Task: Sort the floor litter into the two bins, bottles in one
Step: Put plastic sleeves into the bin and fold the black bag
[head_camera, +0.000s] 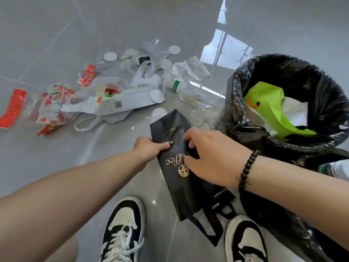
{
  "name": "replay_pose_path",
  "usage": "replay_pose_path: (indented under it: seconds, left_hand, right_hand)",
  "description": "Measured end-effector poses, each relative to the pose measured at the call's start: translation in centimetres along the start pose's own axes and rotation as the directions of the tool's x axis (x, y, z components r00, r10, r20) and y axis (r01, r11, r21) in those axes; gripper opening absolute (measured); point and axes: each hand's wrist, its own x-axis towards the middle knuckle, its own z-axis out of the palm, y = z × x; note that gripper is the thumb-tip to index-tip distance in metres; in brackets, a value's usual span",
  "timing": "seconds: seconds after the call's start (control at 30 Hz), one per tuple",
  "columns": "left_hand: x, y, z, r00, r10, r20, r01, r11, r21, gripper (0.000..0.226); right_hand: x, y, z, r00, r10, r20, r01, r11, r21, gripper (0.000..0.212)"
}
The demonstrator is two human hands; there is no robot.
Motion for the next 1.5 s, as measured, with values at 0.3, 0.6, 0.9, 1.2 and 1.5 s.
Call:
replay_pose_path:
  seconds: [0.3, 0.6, 0.9, 1.2, 1.5]
  left_hand:
    - [-7.3, 3.2, -2.6, 0.923, 0.262, 0.282, -0.198, 0.951, -0.237, 0.008]
    - [-16.5, 9.5, -3.4, 0.724, 0.325, 0.608, -0.297, 0.943, -0.150, 0.029]
    - [-24.2, 18.2, -4.1, 0.674, 0.430, 0.600, -0.512, 0.858, -0.039, 0.022]
    - [-27.4, 18.9, -5.3, 0.651, 0.465, 0.600, -0.582, 0.813, 0.001, 0.025]
    - [-26.6, 18.3, -4.6, 0.763, 0.502, 0.408, -0.582, 0.808, 0.095, 0.022]
  right_hand:
    - [1.1, 2.5, -0.1, 0.898, 0.431, 0.090, -0.347, 0.568, 0.746, 0.053]
    - [-4.7, 0.9, -2.3, 0.893, 0.433, -0.121, 0.016, 0.239, 0.971, 0.087]
    - [-9.7, -2.0, -8.4, 0.893, 0.420, -0.160, 0.170, 0.016, 0.985, 0.078]
    - [-13.7, -3.2, -11.0, 0.824, 0.540, -0.172, 0.227, -0.036, 0.973, 0.045]
    - [-14.2, -3.5, -9.7, 0.790, 0.566, -0.237, 0.266, 0.033, 0.963, 0.027]
